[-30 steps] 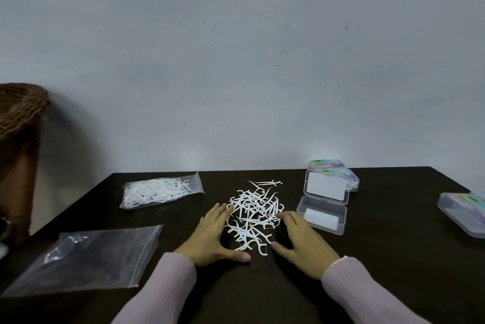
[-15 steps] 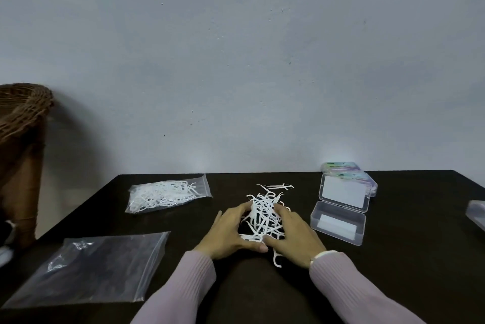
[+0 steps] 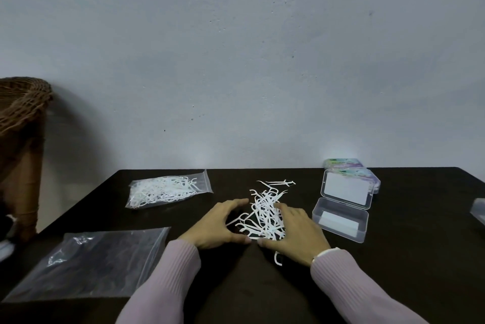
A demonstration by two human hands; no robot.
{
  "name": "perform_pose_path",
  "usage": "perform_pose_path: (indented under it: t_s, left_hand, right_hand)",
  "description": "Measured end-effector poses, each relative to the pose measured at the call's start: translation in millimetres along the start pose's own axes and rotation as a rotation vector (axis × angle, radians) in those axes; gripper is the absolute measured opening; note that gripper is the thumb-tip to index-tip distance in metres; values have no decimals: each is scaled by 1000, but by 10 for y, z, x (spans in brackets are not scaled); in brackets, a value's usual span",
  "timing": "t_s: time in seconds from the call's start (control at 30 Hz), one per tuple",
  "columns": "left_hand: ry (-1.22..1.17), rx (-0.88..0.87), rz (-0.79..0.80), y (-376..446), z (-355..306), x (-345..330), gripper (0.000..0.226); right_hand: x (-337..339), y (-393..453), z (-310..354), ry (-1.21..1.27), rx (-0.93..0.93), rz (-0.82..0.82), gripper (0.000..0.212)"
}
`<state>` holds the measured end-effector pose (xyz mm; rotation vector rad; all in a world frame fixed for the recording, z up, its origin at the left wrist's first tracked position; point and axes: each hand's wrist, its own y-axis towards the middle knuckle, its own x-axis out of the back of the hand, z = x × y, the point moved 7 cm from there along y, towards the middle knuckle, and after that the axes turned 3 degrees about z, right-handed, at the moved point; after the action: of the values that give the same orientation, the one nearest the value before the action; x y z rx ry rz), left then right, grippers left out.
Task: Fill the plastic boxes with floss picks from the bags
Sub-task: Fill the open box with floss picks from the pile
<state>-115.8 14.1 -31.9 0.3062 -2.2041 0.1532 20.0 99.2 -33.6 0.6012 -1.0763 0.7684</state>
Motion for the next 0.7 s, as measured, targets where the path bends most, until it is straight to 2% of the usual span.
perform_pose_path:
  t_s: [0.1,0.2,0.3,0.53,0.7]
  left_hand:
    - [11,-15,-16,35,26,-35,83]
    - [130,-11,53,80,-16,-134,82]
    - [215,-33,82,129,-84,-186,66]
    - [197,-149,-117,73,-251,-42,37]
    - [321,-162,-239,36,-329,-29,27]
  right_hand:
    - [58,-8,34,49,50,-28,65]
    - [82,-5,54,77,77,-45,50]
    - [86,0,63,93,93,-65,39]
    - [164,4,-2,157,109,-135,23]
    - [215,-24,-7,146,107,-185,19]
